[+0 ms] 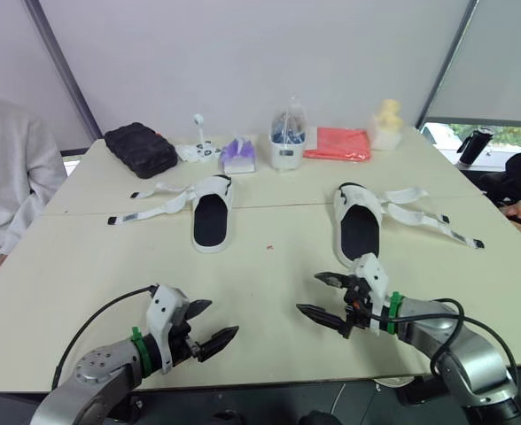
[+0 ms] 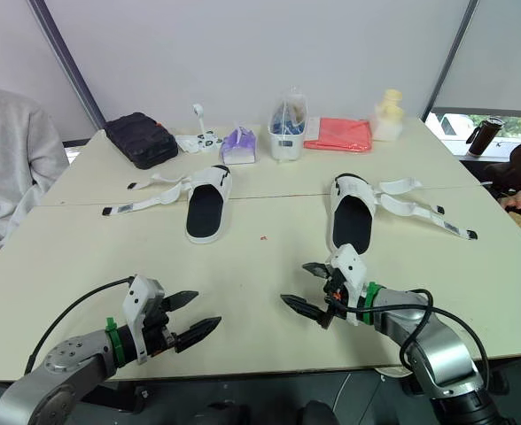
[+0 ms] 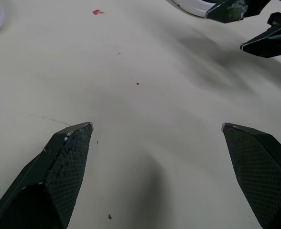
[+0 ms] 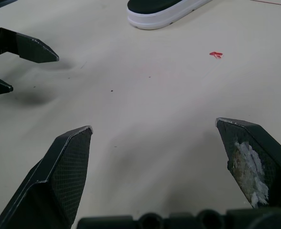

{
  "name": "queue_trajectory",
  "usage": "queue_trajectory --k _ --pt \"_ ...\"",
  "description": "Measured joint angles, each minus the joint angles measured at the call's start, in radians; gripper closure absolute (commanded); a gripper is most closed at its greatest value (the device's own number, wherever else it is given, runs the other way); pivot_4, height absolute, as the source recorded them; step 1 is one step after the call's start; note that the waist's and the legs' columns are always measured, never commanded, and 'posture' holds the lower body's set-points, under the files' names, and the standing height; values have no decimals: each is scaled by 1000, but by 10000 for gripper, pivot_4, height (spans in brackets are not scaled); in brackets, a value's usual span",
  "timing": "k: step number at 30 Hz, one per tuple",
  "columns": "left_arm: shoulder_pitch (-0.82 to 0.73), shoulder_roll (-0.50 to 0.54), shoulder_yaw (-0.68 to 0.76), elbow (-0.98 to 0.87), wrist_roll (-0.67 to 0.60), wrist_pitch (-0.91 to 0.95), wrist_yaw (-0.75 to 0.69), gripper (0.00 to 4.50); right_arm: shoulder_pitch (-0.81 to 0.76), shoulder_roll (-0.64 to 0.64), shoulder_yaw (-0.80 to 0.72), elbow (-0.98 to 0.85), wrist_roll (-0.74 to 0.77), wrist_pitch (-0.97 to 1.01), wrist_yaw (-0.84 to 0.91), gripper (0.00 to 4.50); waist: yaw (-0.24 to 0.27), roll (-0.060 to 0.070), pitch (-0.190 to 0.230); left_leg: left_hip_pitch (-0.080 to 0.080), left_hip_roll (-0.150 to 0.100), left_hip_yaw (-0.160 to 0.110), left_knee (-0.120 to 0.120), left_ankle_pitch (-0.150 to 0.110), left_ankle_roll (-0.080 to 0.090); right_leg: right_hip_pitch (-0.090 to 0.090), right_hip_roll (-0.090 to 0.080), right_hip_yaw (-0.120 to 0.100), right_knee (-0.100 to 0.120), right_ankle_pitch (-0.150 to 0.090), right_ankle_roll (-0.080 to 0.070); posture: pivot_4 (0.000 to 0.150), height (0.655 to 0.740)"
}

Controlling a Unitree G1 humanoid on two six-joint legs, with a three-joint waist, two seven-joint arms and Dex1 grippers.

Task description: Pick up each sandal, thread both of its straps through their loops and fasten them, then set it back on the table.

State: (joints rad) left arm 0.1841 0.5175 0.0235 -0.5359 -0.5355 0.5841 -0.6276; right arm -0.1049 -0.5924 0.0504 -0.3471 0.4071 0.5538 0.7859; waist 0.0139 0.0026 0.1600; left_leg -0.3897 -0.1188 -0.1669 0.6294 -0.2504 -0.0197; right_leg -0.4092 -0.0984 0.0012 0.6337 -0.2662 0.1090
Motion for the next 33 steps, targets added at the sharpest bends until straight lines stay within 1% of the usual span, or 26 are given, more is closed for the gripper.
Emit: queue_trajectory --k 13,17,20,24,26,28,29,33 --pt "-13 2 4 2 -9 1 10 0 -1 25 2 1 -5 -8 -18 236 0 0 0 0 0 0 0 0 0 0 0 0 0 0 0 1500 7400" --pt "-43 1 4 9 -19 2 10 0 -18 53 -7 14 -28 -52 -67 236 0 0 0 0 0 0 0 0 0 0 0 0 0 0 0 1500 7400" --pt "-104 8 6 16 -35 24 10 0 -60 61 -60 66 -73 -109 -139 236 2 0 0 0 0 0 1 0 0 0 0 0 0 1 -1 1500 7400" --pt "-277 71 27 18 -115 113 -26 0 -165 -16 -136 205 -217 -239 -253 236 1 -1 1 0 0 1 1 0 -1 0 1 -2 0 1 -1 1500 7400" --pt "-337 91 34 31 -134 134 -49 0 -221 -57 -138 298 -302 -303 -301 236 -4 -1 1 1 0 2 0 0 -1 0 1 -1 0 1 0 1500 7400" --pt "-374 92 30 59 -138 139 -63 0 -265 -89 -118 400 -386 -349 -334 236 -10 -1 1 1 1 3 -1 3 -4 0 1 -1 0 1 -1 1500 7400" --pt "-389 91 27 83 -137 143 -69 0 -301 -104 -77 482 -452 -389 -358 236 -13 -1 1 1 2 4 -1 3 -5 0 2 -1 0 2 -1 1500 7400" --pt "-412 76 18 133 -125 143 -69 0 -426 -87 27 737 -593 -506 -422 236 -31 -1 1 1 2 6 -1 4 -6 -1 2 0 0 2 -1 1500 7400"
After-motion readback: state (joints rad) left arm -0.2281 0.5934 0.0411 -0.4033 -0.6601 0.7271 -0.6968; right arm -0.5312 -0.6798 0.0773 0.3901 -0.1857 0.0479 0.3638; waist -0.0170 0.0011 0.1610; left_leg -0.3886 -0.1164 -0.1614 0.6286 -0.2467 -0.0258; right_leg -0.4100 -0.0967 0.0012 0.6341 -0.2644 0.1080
